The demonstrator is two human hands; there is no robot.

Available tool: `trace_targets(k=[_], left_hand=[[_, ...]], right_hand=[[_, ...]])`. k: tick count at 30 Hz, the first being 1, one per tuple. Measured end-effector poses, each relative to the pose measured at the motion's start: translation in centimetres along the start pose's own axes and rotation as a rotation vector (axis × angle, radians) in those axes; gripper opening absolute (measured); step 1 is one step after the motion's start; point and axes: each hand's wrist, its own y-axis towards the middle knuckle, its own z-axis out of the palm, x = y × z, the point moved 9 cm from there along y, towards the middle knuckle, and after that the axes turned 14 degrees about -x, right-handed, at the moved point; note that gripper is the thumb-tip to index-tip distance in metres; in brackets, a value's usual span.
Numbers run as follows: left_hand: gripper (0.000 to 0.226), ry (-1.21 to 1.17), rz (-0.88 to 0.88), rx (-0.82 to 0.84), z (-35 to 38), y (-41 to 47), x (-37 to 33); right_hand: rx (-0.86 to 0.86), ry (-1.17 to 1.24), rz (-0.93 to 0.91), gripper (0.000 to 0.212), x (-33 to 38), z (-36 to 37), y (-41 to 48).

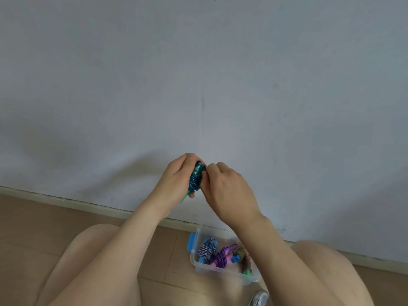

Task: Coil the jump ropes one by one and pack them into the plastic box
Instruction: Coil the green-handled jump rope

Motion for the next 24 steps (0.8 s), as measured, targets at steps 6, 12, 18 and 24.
trace_targets(k=[6,12,18,24], left_hand=[[0.036,0.028,-0.019,-0.026,-0.1,0.3,0.7],[0.034,-0.016,-0.044,-0.015,0.2,0.1,0.7],[0.032,0.008,0.024,-0.018,-0.5,0.6,0.2],[0.031,-0.001,-0.01,-0.014,-0.1,0.7,1.2]], right_hand=[[0.06,0.07,0.13,0.032,-1.3,1.0,-0.3],[0.116,0.18,0.277,0.043,-2.9,1.8,-0.7],[0.122,0.227,0.398,0.046,-3.3,2.5,-1.3],[0.1,0.253,0.521,0.046,-4.2,2.5,-1.6]])
